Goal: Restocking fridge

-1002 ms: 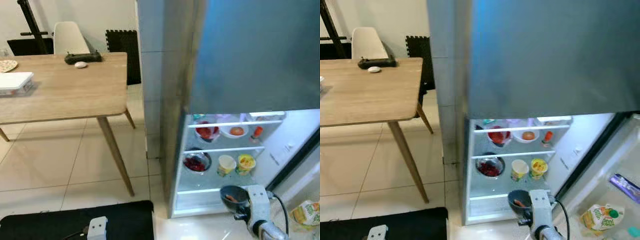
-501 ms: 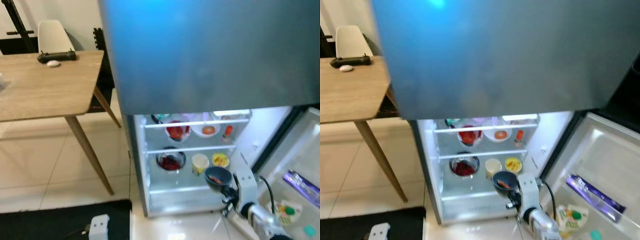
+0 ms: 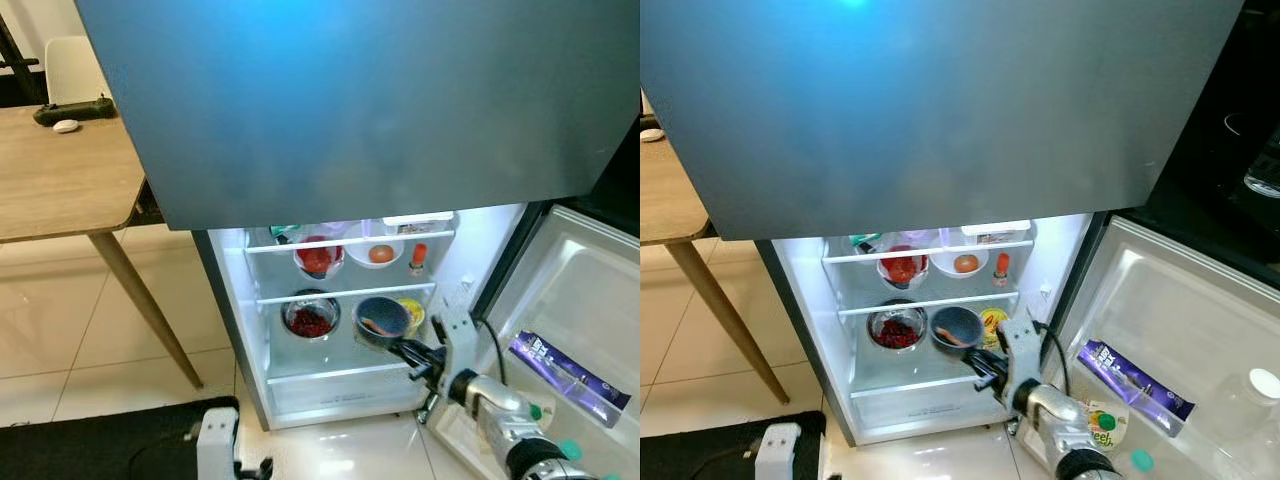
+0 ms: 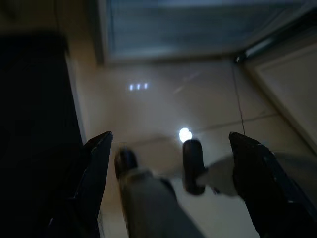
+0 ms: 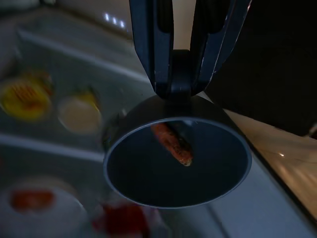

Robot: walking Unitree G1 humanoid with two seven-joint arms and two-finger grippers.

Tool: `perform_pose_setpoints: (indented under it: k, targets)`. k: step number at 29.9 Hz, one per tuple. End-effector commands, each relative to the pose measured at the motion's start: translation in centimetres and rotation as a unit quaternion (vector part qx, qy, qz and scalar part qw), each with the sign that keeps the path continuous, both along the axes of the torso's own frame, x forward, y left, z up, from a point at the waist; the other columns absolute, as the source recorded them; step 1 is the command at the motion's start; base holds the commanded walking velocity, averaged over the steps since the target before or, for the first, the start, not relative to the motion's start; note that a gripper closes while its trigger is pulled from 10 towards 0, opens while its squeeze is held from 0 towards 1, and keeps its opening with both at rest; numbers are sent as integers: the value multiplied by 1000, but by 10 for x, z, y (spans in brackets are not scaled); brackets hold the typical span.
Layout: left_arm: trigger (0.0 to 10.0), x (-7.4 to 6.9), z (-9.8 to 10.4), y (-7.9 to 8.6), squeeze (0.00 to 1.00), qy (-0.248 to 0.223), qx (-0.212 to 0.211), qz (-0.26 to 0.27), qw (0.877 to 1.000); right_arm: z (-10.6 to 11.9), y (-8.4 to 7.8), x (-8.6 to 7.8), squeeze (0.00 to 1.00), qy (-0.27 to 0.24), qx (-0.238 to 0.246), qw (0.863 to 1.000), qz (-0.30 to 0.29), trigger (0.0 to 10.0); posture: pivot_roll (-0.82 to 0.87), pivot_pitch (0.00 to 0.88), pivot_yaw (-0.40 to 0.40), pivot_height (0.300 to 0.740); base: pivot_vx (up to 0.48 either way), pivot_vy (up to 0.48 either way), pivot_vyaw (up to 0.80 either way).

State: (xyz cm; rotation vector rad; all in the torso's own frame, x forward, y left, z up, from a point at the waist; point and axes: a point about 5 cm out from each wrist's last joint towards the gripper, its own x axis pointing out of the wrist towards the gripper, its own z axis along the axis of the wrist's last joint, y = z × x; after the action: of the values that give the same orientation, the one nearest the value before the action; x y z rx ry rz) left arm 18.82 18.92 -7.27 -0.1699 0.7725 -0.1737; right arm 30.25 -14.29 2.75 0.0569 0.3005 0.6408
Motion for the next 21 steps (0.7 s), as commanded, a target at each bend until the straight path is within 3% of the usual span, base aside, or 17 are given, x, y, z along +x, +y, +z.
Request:
perform_pose_setpoints:
  k: [1, 5, 13, 15, 17, 21]
  targets:
    - [10000, 3, 2, -1, 0, -7, 6, -18, 1000, 13, 4, 8, 0, -25, 17, 999, 8, 10000, -88, 0, -9, 740, 0, 0, 0]
    - [10000, 17, 10, -6, 0, -37, 8, -37, 999, 32, 14, 20, 0, -58, 48, 997, 19, 10000, -89, 0, -5, 740, 0, 0, 0]
    - [10000, 25, 13, -11, 0, -45, 14, -43, 998, 33, 19, 22, 0, -54, 39, 998, 20, 10000, -87, 0, -7, 740, 0, 0, 0]
    - [10000, 21, 11, -11, 0, -37, 15, -40, 998, 21, 16, 16, 0, -29, 23, 999, 15, 10000, -87, 0, -9, 740, 0, 0, 0]
    - [10000, 3, 0, -6, 0, 1, 15, -22, 1000, -16, 1, -8, 0, 40, -69, 997, 9, 10000, -88, 0, -9, 740, 0, 0, 0]
    - [10000, -8, -6, -3, 0, 22, 15, -13, 1000, -33, -8, -22, 0, 78, -93, 993, -8, 10000, -87, 0, -10, 740, 0, 0, 0]
